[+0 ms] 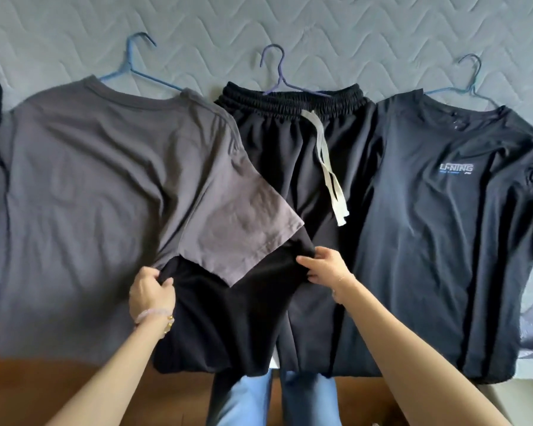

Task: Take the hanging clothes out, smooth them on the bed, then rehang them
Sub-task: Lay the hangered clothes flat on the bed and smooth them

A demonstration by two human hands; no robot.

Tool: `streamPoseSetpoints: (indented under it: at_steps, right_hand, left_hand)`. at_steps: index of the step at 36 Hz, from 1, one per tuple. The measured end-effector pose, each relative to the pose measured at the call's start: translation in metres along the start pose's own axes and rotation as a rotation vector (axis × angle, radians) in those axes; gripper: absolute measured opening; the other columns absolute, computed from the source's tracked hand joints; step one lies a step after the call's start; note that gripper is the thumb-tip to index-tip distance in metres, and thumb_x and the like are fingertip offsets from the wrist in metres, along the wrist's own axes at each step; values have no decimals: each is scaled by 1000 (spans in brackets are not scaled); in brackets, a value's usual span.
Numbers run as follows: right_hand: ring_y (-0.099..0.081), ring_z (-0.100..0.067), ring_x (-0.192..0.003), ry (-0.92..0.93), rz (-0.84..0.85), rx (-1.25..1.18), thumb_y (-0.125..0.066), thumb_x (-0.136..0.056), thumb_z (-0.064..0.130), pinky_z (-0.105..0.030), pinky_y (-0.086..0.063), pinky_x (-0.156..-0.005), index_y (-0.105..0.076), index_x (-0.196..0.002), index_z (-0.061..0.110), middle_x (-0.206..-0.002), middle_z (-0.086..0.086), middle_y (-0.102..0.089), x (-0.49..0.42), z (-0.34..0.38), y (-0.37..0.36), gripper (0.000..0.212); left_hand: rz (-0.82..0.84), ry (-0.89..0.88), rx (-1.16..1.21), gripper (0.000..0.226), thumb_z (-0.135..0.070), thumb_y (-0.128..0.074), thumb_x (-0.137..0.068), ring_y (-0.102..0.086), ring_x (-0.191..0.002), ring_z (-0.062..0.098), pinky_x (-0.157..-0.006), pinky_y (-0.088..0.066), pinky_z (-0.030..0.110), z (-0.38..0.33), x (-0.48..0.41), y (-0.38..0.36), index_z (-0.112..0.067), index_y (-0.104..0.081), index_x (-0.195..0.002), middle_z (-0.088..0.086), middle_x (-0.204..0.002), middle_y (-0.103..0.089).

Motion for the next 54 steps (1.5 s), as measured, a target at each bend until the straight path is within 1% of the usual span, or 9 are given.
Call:
streamPoseSetpoints:
  at_steps: [2, 5, 8, 12, 17, 26, 31, 45, 54]
  right_hand:
    - [-61, -12, -64, -31, 65, 242, -70, -80, 32, -22, -44, -59, -62, -82, 16, -72, 2, -63, -4, 15, 12, 18]
    - [-67, -19, -75, 130, -197, 498, -64, -74, 50, -29, -51, -72, -64, -65, 21, -70, 3, -70, -13, 69, 55, 30]
    - [-60, -15, -86, 307, -457, 460, -56, -83, 39, -27, -42, -76, -66, -85, 25, -86, 5, -69, -14, 138, 95, 17]
    - [-56, -11, -100, 454, -488, 383, -58, -85, 24, -25, -41, -86, -59, -117, 18, -114, 2, -64, -48, 207, 127, 32]
    - [-48, -23, -124, 516, -462, 529, -59, -86, 20, -27, -36, -94, -45, -135, 12, -135, -6, -52, -92, 248, 145, 51]
    - [-30, -32, -132, 515, -551, 909, -64, -83, 33, -47, -36, -103, -38, -137, 10, -143, -10, -35, -136, 263, 155, 65]
    - [-44, -33, -119, 546, -560, 1015, -63, -81, 40, -44, -39, -93, -53, -113, 6, -119, -14, -57, -148, 272, 161, 48]
    - [-54, -35, -116, 515, -754, 733, -71, -78, 33, -38, -44, -91, -60, -117, 16, -124, -14, -60, -165, 320, 240, 44]
    - [-52, -21, -121, 614, -538, 677, -61, -83, 19, -26, -38, -99, -48, -134, 23, -136, -3, -54, -184, 301, 236, 53]
  left_hand:
    - [-39, -94, 41, 27, -1, -58, -78, -54, -107, 38, -87, -45, 43, -25, -3, 10, -5, -54, -105, 18, -112, -60]
    - [-149, -340, 147, 32, 4, -59, -72, -53, -103, 39, -88, -43, 44, -91, -17, 34, -1, -54, -104, 19, -106, -59]
    - [-110, -534, 189, 32, 1, -60, -76, -55, -105, 36, -93, -42, 41, -175, -42, 40, -1, -56, -108, 18, -110, -59]
    - [-4, -700, 29, 36, -13, -57, -88, -48, -121, 35, -102, -40, 41, -276, -75, 23, -4, -53, -122, 19, -128, -52]
    - [64, -651, -299, 54, -38, -51, -93, -43, -127, 39, -103, -39, 45, -338, -102, -4, 0, -45, -132, 21, -141, -42]
    - [-181, -644, -694, 70, -55, -52, -83, -34, -129, 35, -108, -26, 43, -361, -111, -19, 1, -51, -125, 22, -132, -50]
    - [-234, -688, -835, 53, -42, -51, -88, -42, -124, 34, -107, -29, 52, -376, -111, -22, 0, -53, -121, 19, -122, -59]
    - [-417, -939, -723, 36, -29, -53, -94, -46, -121, 37, -101, -31, 45, -486, -112, -19, 2, -59, -113, 26, -117, -62]
    - [-308, -614, -484, 36, -16, -58, -92, -46, -127, 38, -104, -34, 46, -486, -138, -28, -3, -54, -126, 24, -132, -54]
Point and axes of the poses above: each hand's wrist, its own x-axis away from the middle knuckle, its own y-axis out of the back of the hand, z = x × y, the point moved 6 cm from there along -x, towards the middle knuckle
